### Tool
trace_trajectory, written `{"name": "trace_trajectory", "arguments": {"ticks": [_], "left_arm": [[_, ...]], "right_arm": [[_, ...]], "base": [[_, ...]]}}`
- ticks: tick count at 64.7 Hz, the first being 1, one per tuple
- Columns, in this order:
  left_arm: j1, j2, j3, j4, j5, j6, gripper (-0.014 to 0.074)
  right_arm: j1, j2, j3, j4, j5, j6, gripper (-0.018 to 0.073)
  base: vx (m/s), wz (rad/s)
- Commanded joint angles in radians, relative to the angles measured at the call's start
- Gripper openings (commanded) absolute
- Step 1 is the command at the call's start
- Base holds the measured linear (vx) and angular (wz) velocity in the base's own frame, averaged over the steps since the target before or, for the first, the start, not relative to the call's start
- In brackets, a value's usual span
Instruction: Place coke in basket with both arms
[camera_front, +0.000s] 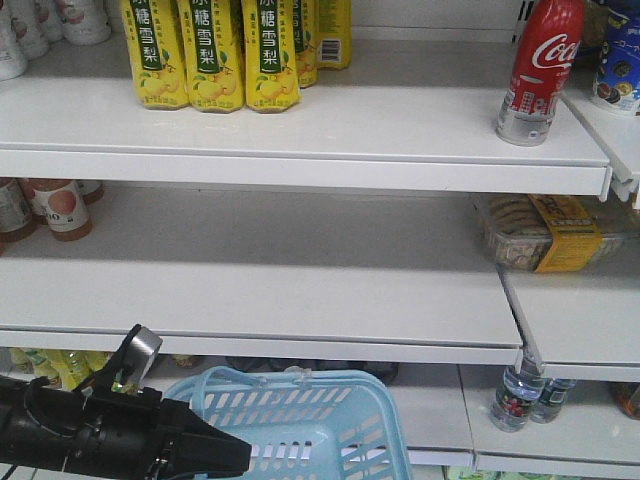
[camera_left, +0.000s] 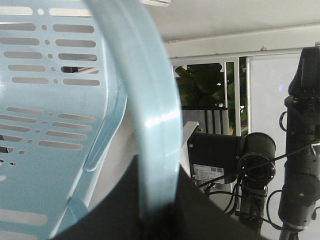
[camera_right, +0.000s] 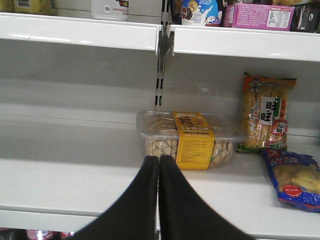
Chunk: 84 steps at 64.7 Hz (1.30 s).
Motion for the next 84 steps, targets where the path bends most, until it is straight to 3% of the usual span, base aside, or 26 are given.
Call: {"name": "trace_trajectory", "arguments": {"ticks": [1, 84], "left_arm": [[-0.002, -0.037, -0.016, -0.053, 0.107, 0.009, -0.0006], [-0.002, -0.037, -0.016, -0.053, 0.107, 0.009, -0.0006]], "right_arm": [[-0.006, -0.018, 0.011, -0.002, -0.071, -0.004, -0.0009], [-0.006, -0.018, 0.011, -0.002, -0.071, -0.004, -0.0009]], "base": [[0.06, 0.03], [0.06, -0.01]]}}
